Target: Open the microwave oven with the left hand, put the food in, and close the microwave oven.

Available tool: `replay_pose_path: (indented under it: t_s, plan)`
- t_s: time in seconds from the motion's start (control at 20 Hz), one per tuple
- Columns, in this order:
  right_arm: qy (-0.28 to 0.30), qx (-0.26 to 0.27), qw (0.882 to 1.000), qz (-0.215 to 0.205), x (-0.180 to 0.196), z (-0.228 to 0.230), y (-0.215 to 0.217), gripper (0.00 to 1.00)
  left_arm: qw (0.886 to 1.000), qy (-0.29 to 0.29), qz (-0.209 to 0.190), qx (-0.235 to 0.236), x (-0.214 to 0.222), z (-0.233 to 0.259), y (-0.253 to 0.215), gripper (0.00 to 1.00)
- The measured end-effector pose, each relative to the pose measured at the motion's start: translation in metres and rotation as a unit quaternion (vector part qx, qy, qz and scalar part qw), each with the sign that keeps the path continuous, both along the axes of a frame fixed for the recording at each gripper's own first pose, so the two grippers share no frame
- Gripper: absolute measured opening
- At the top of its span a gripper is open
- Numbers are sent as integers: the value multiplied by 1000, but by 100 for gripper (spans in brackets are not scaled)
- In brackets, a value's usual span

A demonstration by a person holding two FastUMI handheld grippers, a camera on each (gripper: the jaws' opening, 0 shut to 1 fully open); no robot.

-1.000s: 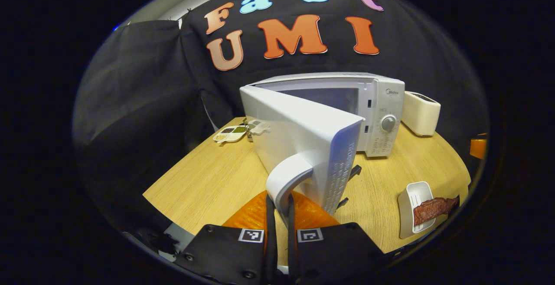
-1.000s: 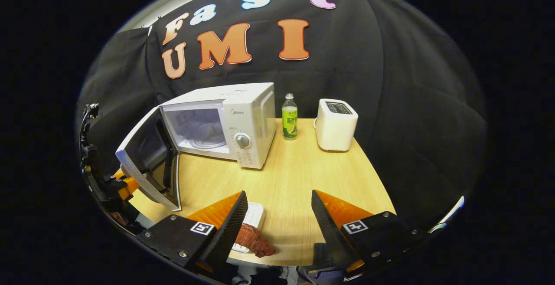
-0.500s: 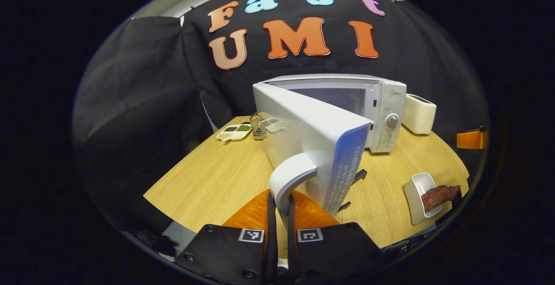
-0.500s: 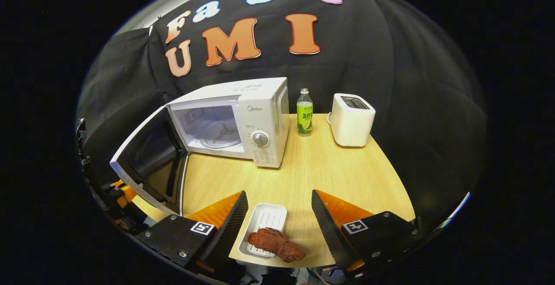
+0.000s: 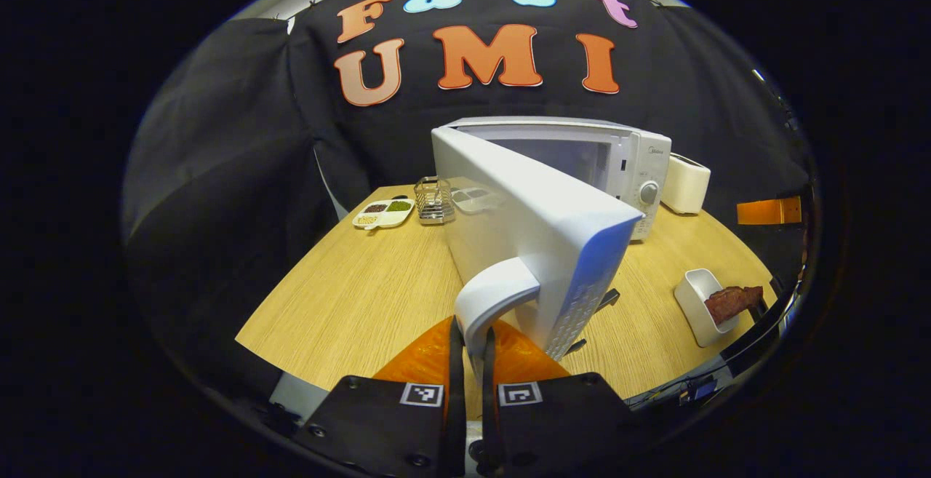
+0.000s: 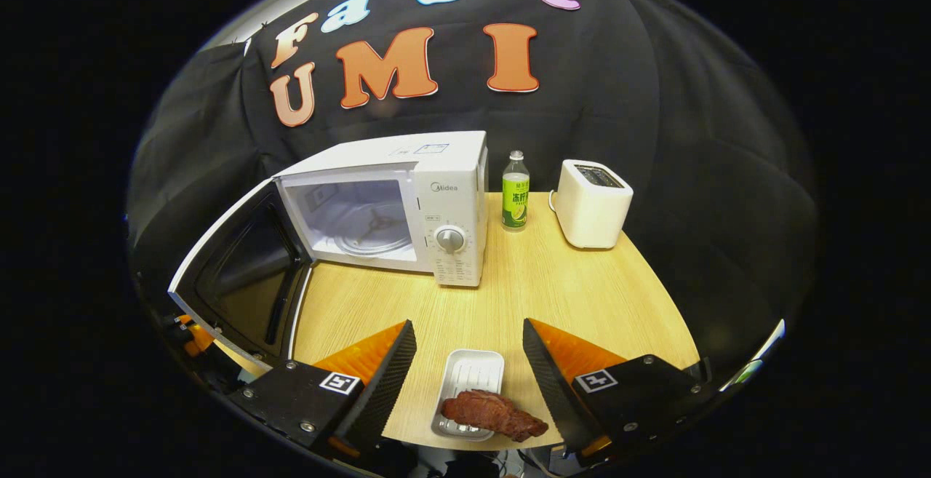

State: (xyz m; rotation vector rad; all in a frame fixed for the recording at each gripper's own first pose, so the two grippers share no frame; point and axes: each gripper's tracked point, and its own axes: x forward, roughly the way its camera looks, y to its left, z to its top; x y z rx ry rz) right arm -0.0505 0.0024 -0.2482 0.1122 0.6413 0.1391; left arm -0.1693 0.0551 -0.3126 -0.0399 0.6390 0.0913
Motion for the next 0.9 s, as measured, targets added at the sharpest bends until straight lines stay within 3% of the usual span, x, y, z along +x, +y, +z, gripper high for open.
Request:
replay_pose_path:
  t_s: [0.6,0.8,0.9]
  plan:
    - [29,3,999,-46,8,-2,37,91,995,31,-75,-52,-10,-11,67,14]
    - [51,7,996,-74,-1,-14,25,91,993,48,-74,-78,-15,-14,91,19]
    - [71,3,993,-91,-12,-25,10,91,993,53,-71,-83,-18,-14,96,25]
